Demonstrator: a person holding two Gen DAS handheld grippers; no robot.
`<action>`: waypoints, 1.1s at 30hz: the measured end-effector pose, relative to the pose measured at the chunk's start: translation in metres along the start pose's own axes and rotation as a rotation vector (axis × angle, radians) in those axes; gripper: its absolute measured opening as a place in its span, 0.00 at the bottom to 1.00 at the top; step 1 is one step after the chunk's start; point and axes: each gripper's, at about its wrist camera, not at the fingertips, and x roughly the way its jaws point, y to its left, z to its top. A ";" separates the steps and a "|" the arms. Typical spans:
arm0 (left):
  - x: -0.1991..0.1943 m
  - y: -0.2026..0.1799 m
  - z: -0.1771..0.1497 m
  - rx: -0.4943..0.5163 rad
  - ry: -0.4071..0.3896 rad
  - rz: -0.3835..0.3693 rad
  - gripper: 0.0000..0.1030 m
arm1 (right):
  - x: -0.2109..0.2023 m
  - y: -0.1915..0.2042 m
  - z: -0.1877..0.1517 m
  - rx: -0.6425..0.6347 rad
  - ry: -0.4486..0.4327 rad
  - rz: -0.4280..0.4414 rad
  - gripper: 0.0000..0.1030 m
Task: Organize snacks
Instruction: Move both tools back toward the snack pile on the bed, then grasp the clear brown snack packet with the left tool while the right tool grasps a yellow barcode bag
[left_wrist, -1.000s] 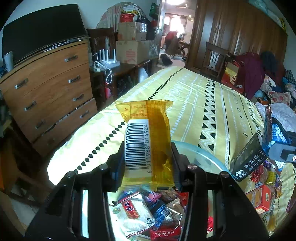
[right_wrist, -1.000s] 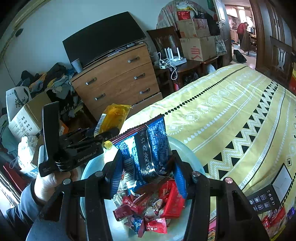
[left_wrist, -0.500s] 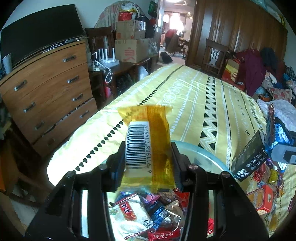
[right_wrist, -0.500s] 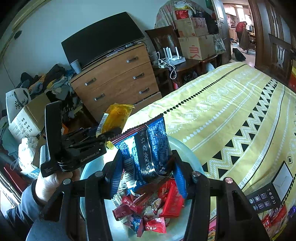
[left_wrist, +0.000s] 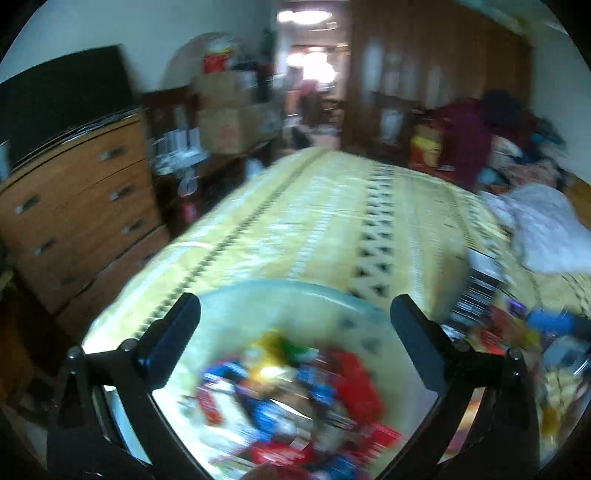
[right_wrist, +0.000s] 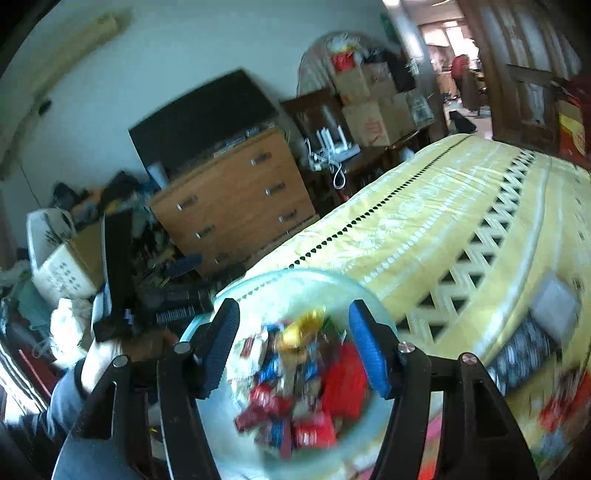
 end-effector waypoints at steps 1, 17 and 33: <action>-0.006 -0.013 -0.005 0.023 -0.007 -0.036 1.00 | -0.020 -0.008 -0.032 0.008 -0.006 -0.044 0.63; -0.021 -0.270 -0.153 0.321 0.323 -0.552 1.00 | -0.290 -0.195 -0.335 0.547 0.130 -0.725 0.64; 0.007 -0.284 -0.181 0.252 0.444 -0.454 1.00 | -0.219 -0.222 -0.363 0.504 0.184 -0.568 0.47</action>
